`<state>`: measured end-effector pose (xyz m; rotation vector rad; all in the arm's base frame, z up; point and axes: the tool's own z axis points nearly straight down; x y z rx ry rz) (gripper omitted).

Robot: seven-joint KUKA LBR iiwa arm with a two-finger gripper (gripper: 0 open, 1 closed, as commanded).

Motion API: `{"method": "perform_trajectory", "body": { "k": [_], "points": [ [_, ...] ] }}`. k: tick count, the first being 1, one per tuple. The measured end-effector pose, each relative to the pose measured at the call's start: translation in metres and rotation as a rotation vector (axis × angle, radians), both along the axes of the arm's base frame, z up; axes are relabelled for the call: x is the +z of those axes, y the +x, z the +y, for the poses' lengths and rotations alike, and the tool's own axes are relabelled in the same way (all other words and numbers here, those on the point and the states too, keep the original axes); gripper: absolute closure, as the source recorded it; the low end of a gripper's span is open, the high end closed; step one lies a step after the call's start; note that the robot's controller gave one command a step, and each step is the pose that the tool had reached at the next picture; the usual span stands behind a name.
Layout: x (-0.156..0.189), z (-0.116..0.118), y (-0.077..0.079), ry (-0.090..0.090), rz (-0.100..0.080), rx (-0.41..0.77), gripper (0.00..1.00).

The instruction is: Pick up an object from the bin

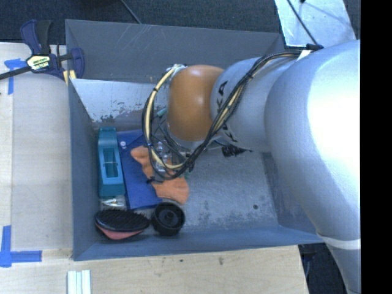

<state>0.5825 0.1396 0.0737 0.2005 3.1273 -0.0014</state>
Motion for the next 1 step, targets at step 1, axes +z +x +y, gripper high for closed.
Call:
{"method": "perform_trajectory", "body": {
  "k": [1],
  "points": [
    [0.0000,0.0000,0.0000,0.000,0.000,0.000,1.00]
  ]
}}
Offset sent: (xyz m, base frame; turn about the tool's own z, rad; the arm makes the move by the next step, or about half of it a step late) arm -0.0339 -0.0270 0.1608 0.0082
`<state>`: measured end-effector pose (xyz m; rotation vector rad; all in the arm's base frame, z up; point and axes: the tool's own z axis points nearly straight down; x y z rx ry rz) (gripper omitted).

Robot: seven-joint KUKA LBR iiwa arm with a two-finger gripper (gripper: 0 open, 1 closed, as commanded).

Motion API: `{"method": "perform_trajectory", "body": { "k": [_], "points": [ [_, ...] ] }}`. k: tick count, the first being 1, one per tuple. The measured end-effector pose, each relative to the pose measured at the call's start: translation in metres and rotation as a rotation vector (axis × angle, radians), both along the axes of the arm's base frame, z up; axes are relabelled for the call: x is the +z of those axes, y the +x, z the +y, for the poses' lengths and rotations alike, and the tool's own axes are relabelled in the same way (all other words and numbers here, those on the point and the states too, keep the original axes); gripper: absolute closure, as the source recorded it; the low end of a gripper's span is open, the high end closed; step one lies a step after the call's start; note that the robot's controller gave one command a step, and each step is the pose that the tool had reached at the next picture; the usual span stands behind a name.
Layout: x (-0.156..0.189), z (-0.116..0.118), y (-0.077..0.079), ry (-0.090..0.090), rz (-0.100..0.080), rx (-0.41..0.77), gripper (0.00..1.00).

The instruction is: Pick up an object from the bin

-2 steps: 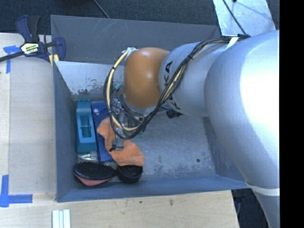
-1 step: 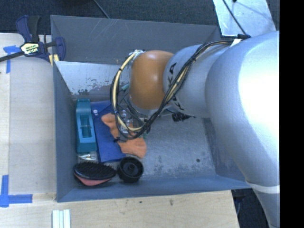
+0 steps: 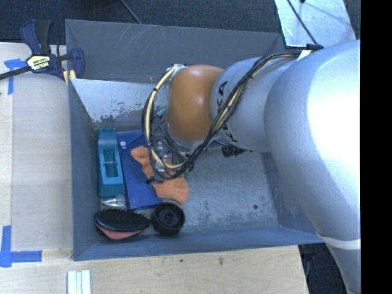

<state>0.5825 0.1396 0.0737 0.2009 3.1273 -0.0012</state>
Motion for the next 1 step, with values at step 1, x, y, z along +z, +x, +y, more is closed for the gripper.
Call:
{"method": "perform_trajectory", "body": {
  "k": [1],
  "points": [
    [0.1643,-0.0273,-0.0318,0.003,-0.001,-0.009,1.00]
  ]
}}
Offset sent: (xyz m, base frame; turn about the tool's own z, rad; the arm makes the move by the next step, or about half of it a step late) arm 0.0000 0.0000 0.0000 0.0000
